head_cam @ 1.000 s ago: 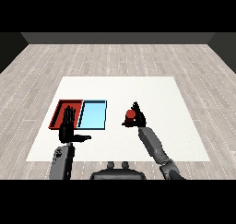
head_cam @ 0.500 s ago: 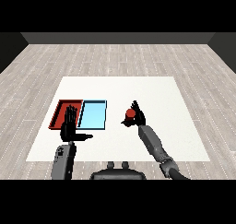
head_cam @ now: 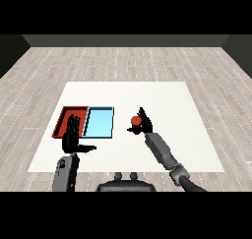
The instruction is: Pick the red can and put it in the red box
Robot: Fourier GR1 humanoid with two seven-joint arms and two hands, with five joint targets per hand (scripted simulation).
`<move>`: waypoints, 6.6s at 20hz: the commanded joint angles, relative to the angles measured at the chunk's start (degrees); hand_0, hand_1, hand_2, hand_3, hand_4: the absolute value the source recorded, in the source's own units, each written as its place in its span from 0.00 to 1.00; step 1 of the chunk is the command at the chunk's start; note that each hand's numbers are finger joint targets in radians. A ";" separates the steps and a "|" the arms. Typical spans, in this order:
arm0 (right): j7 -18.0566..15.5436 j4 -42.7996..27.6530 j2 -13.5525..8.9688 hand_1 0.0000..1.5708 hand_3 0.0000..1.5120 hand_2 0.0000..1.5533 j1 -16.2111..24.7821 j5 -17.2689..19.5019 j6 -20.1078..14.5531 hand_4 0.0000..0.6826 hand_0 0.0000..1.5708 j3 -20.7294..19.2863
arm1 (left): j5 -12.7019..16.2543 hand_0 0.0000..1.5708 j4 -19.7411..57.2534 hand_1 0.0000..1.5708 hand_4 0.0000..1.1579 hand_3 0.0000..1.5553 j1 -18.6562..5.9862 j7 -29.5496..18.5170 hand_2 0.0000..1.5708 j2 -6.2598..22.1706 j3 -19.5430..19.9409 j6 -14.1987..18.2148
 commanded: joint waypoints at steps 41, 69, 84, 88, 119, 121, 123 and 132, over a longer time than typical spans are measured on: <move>8.79 -33.18 -6.22 0.98 0.92 0.95 8.29 9.29 -19.24 0.91 0.98 7.89 | -5.34 0.00 -3.90 0.00 0.00 0.00 0.01 3.61 0.00 -2.74 -6.49 3.86; 10.24 -50.34 0.06 0.92 0.92 0.93 12.39 19.76 -19.31 0.92 0.92 6.97 | -4.86 0.00 10.01 0.00 0.00 0.00 -18.20 17.46 0.00 -2.96 -27.50 23.84; 5.29 -50.85 0.10 0.94 0.92 0.92 17.61 17.92 -16.38 0.97 0.94 11.00 | 1.86 0.00 17.86 0.00 0.00 0.00 -19.84 11.86 0.00 -2.96 -30.05 23.59; 8.99 -52.32 0.10 0.93 0.92 0.93 12.71 17.93 -22.04 0.98 0.93 13.54 | 1.18 0.00 16.09 0.00 0.00 0.00 -17.29 12.14 0.00 -2.96 -31.36 22.89; 9.62 -54.10 0.08 0.95 0.92 0.93 12.12 14.64 -27.87 0.95 0.95 20.73 | 13.76 1.00 24.69 1.00 0.97 0.95 -25.22 8.86 0.99 -2.92 -38.27 40.38; 10.43 -50.63 0.08 0.94 0.92 0.93 7.18 12.83 -26.99 0.94 0.94 18.82 | 14.02 1.00 28.08 1.00 0.97 0.95 -28.32 8.10 0.99 -2.92 -32.97 36.68; 8.10 -49.76 0.09 0.94 0.92 0.93 9.27 13.04 -24.04 0.94 0.94 17.24 | 13.10 1.00 26.13 1.00 0.98 0.95 -23.29 4.84 0.99 -2.94 -34.43 36.79; 13.39 -50.01 0.10 0.00 0.00 0.00 9.91 15.23 -27.35 0.00 0.00 20.15 | 14.20 1.00 22.94 1.00 0.99 0.97 -24.17 -0.64 1.00 -2.95 -35.13 40.54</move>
